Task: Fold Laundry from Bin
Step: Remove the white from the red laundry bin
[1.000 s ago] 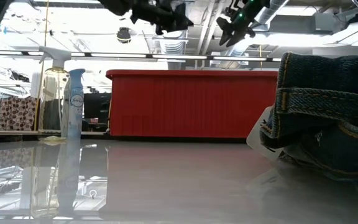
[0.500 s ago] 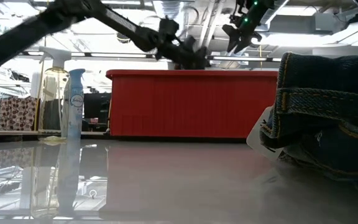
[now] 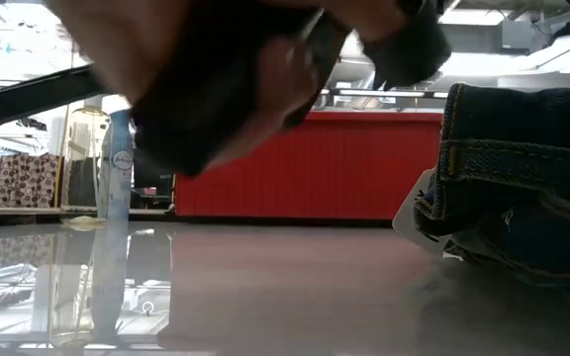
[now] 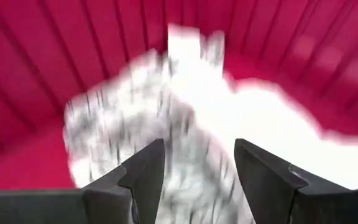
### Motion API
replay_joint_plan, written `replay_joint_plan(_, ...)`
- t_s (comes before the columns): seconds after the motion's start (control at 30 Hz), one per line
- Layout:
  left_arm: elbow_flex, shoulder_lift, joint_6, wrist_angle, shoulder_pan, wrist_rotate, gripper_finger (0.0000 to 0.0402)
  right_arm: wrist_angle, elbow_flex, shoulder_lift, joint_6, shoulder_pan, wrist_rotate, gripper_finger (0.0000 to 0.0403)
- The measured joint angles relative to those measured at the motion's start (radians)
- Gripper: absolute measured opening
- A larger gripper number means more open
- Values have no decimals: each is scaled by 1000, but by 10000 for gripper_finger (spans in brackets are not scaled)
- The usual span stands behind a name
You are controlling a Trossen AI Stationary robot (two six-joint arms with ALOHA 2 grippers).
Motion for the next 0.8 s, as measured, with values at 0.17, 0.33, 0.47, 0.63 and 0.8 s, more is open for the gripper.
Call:
replay_joint_plan(0.17,-1,8,30,-99,-1,-4,184,11,0,0,-22,-9,-2,205)
replay_joint_plan(0.33,-36,7,92,-123,-9,-37,184,11,0,0,-38,-16,-12,205)
replay_joint_plan(0.47,-96,7,84,-100,-10,23,184,12,1,0,-43,-17,-13,205)
replay_joint_plan(0.63,-118,7,73,-71,-12,-20,184,13,1,0,-46,-16,-22,205)
replay_joint_plan(0.8,-117,5,38,-79,1,-20,140,14,1,0,-46,-16,-43,205)
